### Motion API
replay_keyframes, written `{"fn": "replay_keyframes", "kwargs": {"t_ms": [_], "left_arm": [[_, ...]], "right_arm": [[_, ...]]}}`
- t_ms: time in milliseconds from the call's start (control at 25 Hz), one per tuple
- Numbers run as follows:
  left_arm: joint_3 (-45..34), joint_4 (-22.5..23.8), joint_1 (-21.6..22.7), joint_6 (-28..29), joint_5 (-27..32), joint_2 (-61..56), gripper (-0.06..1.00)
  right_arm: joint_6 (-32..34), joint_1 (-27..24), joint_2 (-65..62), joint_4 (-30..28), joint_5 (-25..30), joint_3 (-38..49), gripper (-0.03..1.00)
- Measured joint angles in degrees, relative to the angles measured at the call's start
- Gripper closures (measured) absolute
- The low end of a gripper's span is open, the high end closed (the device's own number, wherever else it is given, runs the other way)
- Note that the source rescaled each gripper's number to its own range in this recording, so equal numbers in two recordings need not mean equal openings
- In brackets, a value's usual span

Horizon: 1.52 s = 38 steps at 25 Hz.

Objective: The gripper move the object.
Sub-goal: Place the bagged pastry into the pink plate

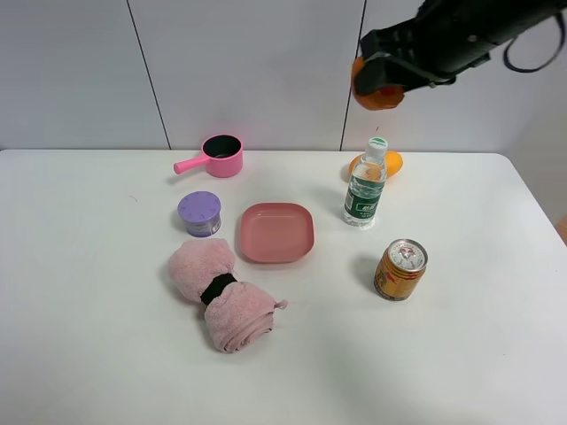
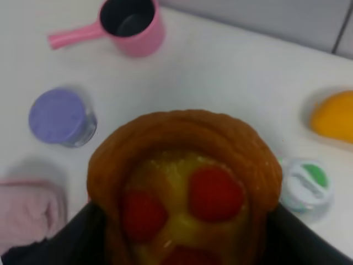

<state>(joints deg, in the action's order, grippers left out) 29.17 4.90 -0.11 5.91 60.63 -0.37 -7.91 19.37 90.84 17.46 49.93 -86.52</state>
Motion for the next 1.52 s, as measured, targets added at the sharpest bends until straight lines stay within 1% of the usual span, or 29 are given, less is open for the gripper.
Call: {"fn": "replay_keyframes", "kwargs": {"t_ms": [160,200,280,400,520,680,760,1200,1520], "left_arm": [[0.0,0.0,0.0,0.0,0.0,0.0,-0.06],[0.0,0.0,0.0,0.0,0.0,0.0,-0.06],[0.0,0.0,0.0,0.0,0.0,0.0,-0.06],[0.0,0.0,0.0,0.0,0.0,0.0,-0.06],[0.0,0.0,0.0,0.0,0.0,0.0,-0.06],[0.0,0.0,0.0,0.0,0.0,0.0,-0.06],[0.0,0.0,0.0,0.0,0.0,0.0,-0.06],[0.0,0.0,0.0,0.0,0.0,0.0,-0.06],[0.0,0.0,0.0,0.0,0.0,0.0,-0.06]], "right_arm": [[2.2,5.4,9.2,-6.1,7.0,-9.0,0.97],[2.2,5.4,9.2,-6.1,7.0,-9.0,0.97],[2.4,7.9,13.2,-8.4,9.3,-12.1,0.97],[2.4,11.3,18.1,-10.2,10.4,-14.0,0.97],[2.4,13.6,22.1,-10.4,9.9,-14.2,0.97],[2.2,15.4,27.0,-11.0,6.2,-14.2,0.97],[2.2,15.4,29.7,-11.5,4.2,-14.2,0.97],[2.2,15.4,36.9,-12.2,-0.4,-14.4,0.97],[2.2,15.4,40.4,-11.9,-1.1,-14.4,0.97]]}}
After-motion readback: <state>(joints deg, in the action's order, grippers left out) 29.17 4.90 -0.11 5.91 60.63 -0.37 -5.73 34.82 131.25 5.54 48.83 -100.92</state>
